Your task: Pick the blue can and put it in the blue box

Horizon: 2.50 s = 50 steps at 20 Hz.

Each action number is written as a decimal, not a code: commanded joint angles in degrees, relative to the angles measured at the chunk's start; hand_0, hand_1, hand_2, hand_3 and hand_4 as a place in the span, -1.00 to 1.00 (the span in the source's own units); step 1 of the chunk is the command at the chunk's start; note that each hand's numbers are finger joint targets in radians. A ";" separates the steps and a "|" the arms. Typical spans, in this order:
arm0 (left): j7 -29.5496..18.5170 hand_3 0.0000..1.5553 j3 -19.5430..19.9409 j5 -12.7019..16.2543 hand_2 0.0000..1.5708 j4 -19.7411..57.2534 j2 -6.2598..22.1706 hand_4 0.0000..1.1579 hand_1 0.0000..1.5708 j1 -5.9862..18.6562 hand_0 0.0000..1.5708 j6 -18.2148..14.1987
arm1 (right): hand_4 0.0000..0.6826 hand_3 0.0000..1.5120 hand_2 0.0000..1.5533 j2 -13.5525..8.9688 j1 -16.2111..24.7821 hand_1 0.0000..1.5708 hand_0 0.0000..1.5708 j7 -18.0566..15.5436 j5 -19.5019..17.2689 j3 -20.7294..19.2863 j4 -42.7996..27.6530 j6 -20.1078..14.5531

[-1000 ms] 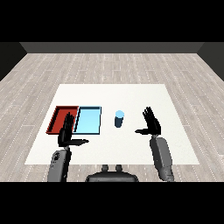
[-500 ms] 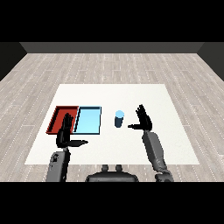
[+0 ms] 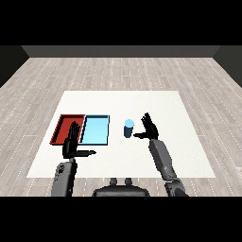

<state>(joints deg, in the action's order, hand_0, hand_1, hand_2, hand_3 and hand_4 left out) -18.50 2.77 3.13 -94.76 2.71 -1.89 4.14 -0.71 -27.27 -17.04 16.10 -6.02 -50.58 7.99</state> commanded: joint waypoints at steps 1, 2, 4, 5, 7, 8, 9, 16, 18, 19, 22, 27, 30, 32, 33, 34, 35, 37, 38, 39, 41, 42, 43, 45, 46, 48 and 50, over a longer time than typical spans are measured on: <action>0.73 -1.00 -1.33 -1.63 -1.00 -0.21 -1.91 -1.00 -1.00 0.76 -1.00 -2.57 | -1.00 -1.00 -1.00 0.68 -1.62 -1.00 -1.00 -4.11 1.42 4.97 5.71 -2.02; 1.63 -1.00 0.10 0.31 -1.00 0.08 -0.50 -1.00 -1.00 0.76 -1.00 -0.82 | -1.00 -1.00 -1.00 0.69 -2.58 -1.00 -1.00 -0.06 1.21 3.01 2.48 -2.65; -0.09 -1.00 -0.81 -0.58 -1.00 -0.36 -1.04 -1.00 -1.00 -0.58 -1.00 -0.88 | -1.00 -1.00 -1.00 0.70 -3.69 -1.00 -1.00 -1.06 -0.48 4.18 4.15 -3.53; -0.62 -1.00 -1.86 -1.51 -1.00 -3.16 -0.95 -1.00 -1.00 -2.90 -1.00 -0.68 | -1.00 -1.00 -1.00 0.70 -6.15 -1.00 -1.00 -5.60 3.45 10.00 9.55 -7.89; 2.74 -1.00 -1.40 0.46 -1.00 -8.38 0.04 -1.00 -1.00 -6.21 -1.00 0.58 | -1.00 -1.00 -1.00 0.71 -7.34 -1.00 -1.00 -7.39 1.63 6.68 14.03 -4.29; 3.13 -1.00 -0.17 0.53 -1.00 -4.55 0.40 -1.00 -1.00 -1.25 -1.00 0.04 | -1.00 -1.00 -1.00 0.71 -7.91 -1.00 -1.00 -4.17 4.80 11.56 10.10 -9.83; -3.23 -1.00 -2.37 -2.22 -1.00 2.82 -2.41 -1.00 -1.00 -0.22 -1.00 -1.02 | -1.00 -1.00 -1.00 0.71 -7.91 -1.00 -1.00 -5.40 6.15 13.56 12.76 -10.18; 0.07 -1.00 0.28 0.14 -1.00 1.69 -0.25 -1.00 -1.00 1.84 -1.00 0.03 | -1.00 -1.00 -1.00 0.71 -14.92 -1.00 -1.00 -7.70 10.40 16.09 21.26 -11.27; -0.15 -1.00 -0.60 0.09 -1.00 0.97 -1.46 -1.00 -1.00 0.40 -1.00 -0.58 | -1.00 -1.00 -1.00 0.71 -11.46 -1.00 -1.00 -10.97 8.30 14.81 22.21 -8.39; 4.11 -1.00 2.36 3.49 -1.00 -4.76 2.16 -1.00 -1.00 -0.98 -1.00 1.99 | -1.00 -1.00 -1.00 0.71 -14.54 -1.00 -1.00 -8.75 10.03 16.20 22.92 -9.95; 2.90 -1.00 2.20 1.83 -1.00 -0.03 0.90 -1.00 -1.00 2.34 -1.00 -0.02 | -1.00 -1.00 -1.00 0.71 -19.96 -1.00 -1.00 -10.96 16.06 19.80 28.87 -10.75; 6.70 -1.00 1.63 4.06 -1.00 -6.29 0.84 -1.00 -1.00 0.61 -1.00 0.70 | -1.00 -1.00 -1.00 0.71 -20.11 -1.00 -1.00 -10.39 20.95 26.21 28.10 -12.32; 1.77 -1.00 1.71 3.46 -1.00 -2.37 0.86 -1.00 -1.00 -1.28 -1.00 2.18 | -1.00 -1.00 -1.00 0.71 -21.01 -1.00 -1.00 -13.15 21.20 25.61 32.48 -10.17; 1.45 -1.00 -0.42 1.34 -1.00 -5.32 -0.95 -1.00 -1.00 -2.89 -1.00 -0.34 | -1.00 -1.00 -1.00 0.71 -19.99 -1.00 -1.00 -11.30 23.71 30.00 28.68 -13.19; -3.25 -1.00 -0.43 1.96 -1.00 -0.53 -1.39 -1.00 -1.00 -3.54 -1.00 1.61 | -1.00 -1.00 -1.00 0.71 -20.80 -1.00 -1.00 -11.60 24.33 28.05 31.03 -10.85; 0.78 -1.00 2.16 3.91 -1.00 -3.49 1.19 -1.00 -1.00 -2.40 -1.00 2.15 | -1.00 -1.00 -1.00 0.71 -20.38 -1.00 -1.00 -10.95 25.48 30.79 30.30 -11.74; 4.53 -1.00 2.90 4.77 -1.00 -2.79 1.83 -1.00 -1.00 1.54 -1.00 1.64 | -1.00 -1.00 -1.00 0.71 -20.97 -1.00 -1.00 -14.14 25.88 30.41 33.67 -10.69; 1.09 -1.00 1.53 2.75 -1.00 -2.92 -0.01 -1.00 -1.00 -1.39 -1.00 0.51 | -1.00 -1.00 -1.00 0.71 -22.21 -1.00 -1.00 -10.67 25.11 30.01 32.66 -12.63; 4.69 -1.00 1.53 3.55 -1.00 -4.79 0.66 -1.00 -1.00 -0.33 -1.00 0.51 | -1.00 -1.00 -1.00 0.71 -22.16 -1.00 -1.00 -9.10 28.83 33.33 30.06 -13.79; 2.71 -1.00 1.38 3.58 -1.00 -2.79 -0.03 -1.00 -1.00 -1.01 -1.00 0.89 | -1.00 -1.00 -1.00 0.71 -21.95 -1.00 -1.00 -10.97 29.30 32.23 31.25 -12.69; 4.21 -1.00 2.29 3.93 -1.00 -3.15 0.76 -1.00 -1.00 -0.13 -1.00 0.65 | -1.00 -1.00 -1.00 0.71 -23.35 -1.00 -1.00 -12.45 26.89 31.54 36.03 -12.33; 2.41 -1.00 2.31 2.62 -1.00 -0.69 0.08 -1.00 -1.00 2.32 -1.00 -0.63 | -1.00 -1.00 -1.00 0.71 -22.62 -1.00 -1.00 -7.51 31.43 34.19 28.54 -20.27; 2.25 -1.00 1.37 2.44 -1.00 -0.86 0.01 -1.00 -1.00 1.24 -1.00 0.18 | -1.00 -0.18 -0.08 0.71 -21.97 -0.30 -0.30 -7.10 30.34 34.17 30.38 -22.22; -0.53 -1.00 1.60 3.11 -1.00 -3.50 -0.01 -1.00 -1.00 -4.99 -1.00 1.56 | 0.57 1.00 1.00 0.71 -24.69 1.00 1.00 -6.40 26.61 36.97 34.42 -26.75; 1.33 -1.00 2.89 4.31 -1.00 -2.90 1.30 -1.00 -1.00 -3.04 -1.00 2.08 | 0.56 1.00 1.00 0.71 -26.66 1.00 1.00 -3.78 24.98 38.63 35.99 -28.67; 0.27 -1.00 3.02 4.12 -1.00 -0.60 0.99 -1.00 -1.00 -1.15 -1.00 1.94 | 0.59 1.00 0.99 0.71 -23.43 0.93 0.93 -2.63 24.47 42.70 33.12 -30.93; 3.86 -1.00 2.85 4.57 -1.00 -4.70 1.73 -1.00 -1.00 -1.27 -1.00 1.63 | 0.57 0.97 0.97 0.71 -23.18 0.90 0.90 -2.91 22.58 44.05 36.94 -30.06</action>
<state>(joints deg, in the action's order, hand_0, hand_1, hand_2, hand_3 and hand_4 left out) -16.89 5.02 6.73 -97.79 3.32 -3.69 5.29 -0.17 -51.60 -22.10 41.00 33.48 -15.73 -18.79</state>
